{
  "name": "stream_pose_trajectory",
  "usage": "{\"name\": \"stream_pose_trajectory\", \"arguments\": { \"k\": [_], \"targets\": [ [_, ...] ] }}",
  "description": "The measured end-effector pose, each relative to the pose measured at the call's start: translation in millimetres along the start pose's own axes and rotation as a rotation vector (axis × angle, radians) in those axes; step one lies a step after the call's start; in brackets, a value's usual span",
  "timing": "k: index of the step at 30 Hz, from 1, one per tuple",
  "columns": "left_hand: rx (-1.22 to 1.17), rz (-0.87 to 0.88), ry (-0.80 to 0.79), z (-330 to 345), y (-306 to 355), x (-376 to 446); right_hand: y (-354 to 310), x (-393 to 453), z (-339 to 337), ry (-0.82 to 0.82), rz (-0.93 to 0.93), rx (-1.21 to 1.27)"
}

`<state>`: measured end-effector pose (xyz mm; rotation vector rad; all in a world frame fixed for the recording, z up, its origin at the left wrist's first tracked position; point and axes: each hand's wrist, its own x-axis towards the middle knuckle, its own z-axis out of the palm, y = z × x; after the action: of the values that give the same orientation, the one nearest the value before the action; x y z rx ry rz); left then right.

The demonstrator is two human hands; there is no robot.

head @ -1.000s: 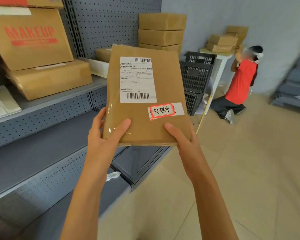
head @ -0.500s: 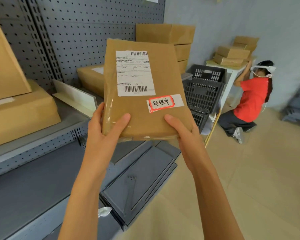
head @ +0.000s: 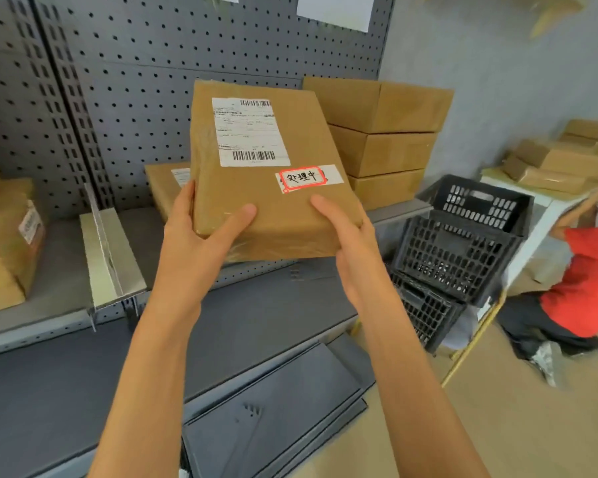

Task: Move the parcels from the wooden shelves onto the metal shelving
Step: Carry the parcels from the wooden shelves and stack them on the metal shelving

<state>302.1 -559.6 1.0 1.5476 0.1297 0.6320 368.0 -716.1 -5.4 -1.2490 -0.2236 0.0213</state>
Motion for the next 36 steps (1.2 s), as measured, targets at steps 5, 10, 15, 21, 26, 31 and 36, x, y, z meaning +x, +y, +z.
{"name": "stream_pose_trajectory", "arguments": {
  "k": [5,10,15,21,26,31,36],
  "targets": [
    [0.041,-0.009,0.12,39,-2,36,-14,62,-15,-0.076,0.066,-0.046],
    [0.101,-0.063,0.196,50,-10,67,-16,106,-15,-0.117,0.117,-0.039],
    [0.139,-0.08,0.242,50,-15,92,-7,136,-1,-0.16,0.161,-0.042],
    [0.186,-0.103,0.315,39,-14,116,0,164,22,-0.191,0.183,-0.043],
    [0.223,-0.141,0.339,29,-11,137,5,178,42,-0.183,0.172,-0.069],
    [0.27,-0.192,0.341,18,-10,153,10,185,55,-0.155,0.169,-0.095],
    [0.278,-0.183,0.327,15,-12,154,13,187,59,-0.126,0.161,-0.127]
  ]
}}
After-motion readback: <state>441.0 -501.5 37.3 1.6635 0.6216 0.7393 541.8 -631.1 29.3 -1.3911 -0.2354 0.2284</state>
